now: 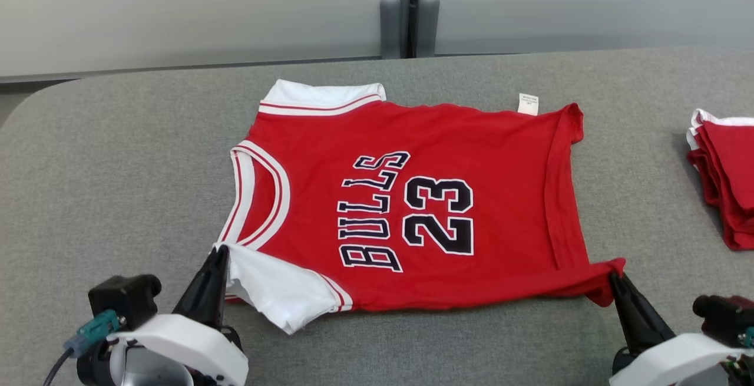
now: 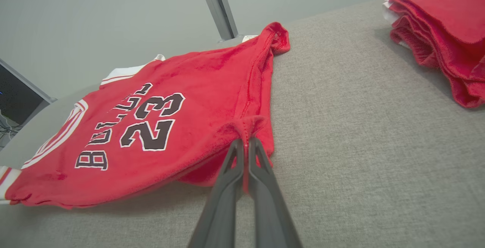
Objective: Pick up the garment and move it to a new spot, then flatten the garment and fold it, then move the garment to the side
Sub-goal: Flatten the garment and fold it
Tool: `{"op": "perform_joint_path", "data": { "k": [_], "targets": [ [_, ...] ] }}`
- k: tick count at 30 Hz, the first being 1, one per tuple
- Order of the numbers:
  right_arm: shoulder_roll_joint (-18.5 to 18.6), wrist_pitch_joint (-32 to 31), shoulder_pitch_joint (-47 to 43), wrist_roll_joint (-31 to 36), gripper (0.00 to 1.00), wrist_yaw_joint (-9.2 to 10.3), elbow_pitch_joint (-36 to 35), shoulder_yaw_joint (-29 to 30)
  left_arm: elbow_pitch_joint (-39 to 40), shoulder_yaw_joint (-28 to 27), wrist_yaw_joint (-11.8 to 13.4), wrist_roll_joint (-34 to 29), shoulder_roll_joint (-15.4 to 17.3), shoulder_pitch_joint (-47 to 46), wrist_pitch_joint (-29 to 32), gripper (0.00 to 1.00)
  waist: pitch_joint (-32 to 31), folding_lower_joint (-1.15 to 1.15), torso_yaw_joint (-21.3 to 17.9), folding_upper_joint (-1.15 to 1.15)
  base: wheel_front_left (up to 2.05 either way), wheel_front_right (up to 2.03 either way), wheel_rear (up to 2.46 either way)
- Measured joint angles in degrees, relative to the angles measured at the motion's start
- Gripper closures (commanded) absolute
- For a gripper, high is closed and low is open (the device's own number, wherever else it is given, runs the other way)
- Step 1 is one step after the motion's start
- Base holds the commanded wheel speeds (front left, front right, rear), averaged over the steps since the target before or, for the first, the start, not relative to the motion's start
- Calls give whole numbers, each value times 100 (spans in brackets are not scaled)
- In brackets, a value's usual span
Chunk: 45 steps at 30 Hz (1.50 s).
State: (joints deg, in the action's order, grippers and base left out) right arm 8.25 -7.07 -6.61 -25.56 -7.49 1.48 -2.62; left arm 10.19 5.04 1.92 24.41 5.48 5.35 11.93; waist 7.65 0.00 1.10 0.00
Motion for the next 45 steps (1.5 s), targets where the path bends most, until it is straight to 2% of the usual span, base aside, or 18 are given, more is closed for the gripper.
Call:
{"op": "perform_joint_path", "data": {
  "k": [5, 11, 12, 13, 14, 15, 22, 25, 33, 45],
  "targets": [
    [98, 111, 849, -75, 100, 0, 671, -64, -1056, -169, -215, 379, -14, -979, -162, 100, 364, 0, -85, 0, 0, 0, 0],
    [204, 248, 1437, -147, 100, 0, 1077, -243, -1720, -174, -353, 476, -23, -1643, -293, 100, 576, 0, -125, 0, 0, 0, 0],
    [233, 277, 1504, -155, 93, 0, 1133, -296, -1858, -136, -410, 476, -21, -1763, -322, 58, 609, 0, -121, 0, 0, 0, 0],
    [242, 364, 1558, -165, 56, 0, 1157, -331, -1962, -108, -447, 445, -18, -1870, -416, 0, 637, 0, -111, 0, 0, 0, 0],
    [253, 416, 1620, -157, 4, 0, 1202, -366, -2076, -103, -468, 417, -11, -1980, -505, 0, 666, 0, -100, 0, 0, 0, 0],
    [260, 472, 1657, -156, 0, 0, 1226, -402, -2179, -112, -499, 416, 1, -2050, -623, 0, 687, 0, -90, 0, 0, 0, 0],
    [257, 1403, 1638, 288, 0, 0, 850, -320, -2408, -207, -342, -174, 48, -2101, -2224, 0, 773, 0, -119, 0, 0, 0, 0],
    [238, 1642, 1554, 644, 0, 0, 570, -238, -2375, -178, -209, -450, 85, -1963, -2510, 0, 745, 0, -153, 0, 0, 0, 0],
    [96, 1657, 1077, 1236, 0, 0, -25, -47, -1945, -154, 124, -934, 151, -1178, -2661, 0, 517, 0, -229, 0, 0, 0, 0],
    [-101, 1280, 366, 1263, 0, 0, -359, -8, -1934, -31, 160, -872, 151, -580, -2499, 0, 148, 0, -224, 0, 0, 0, 0]
  ]
}}
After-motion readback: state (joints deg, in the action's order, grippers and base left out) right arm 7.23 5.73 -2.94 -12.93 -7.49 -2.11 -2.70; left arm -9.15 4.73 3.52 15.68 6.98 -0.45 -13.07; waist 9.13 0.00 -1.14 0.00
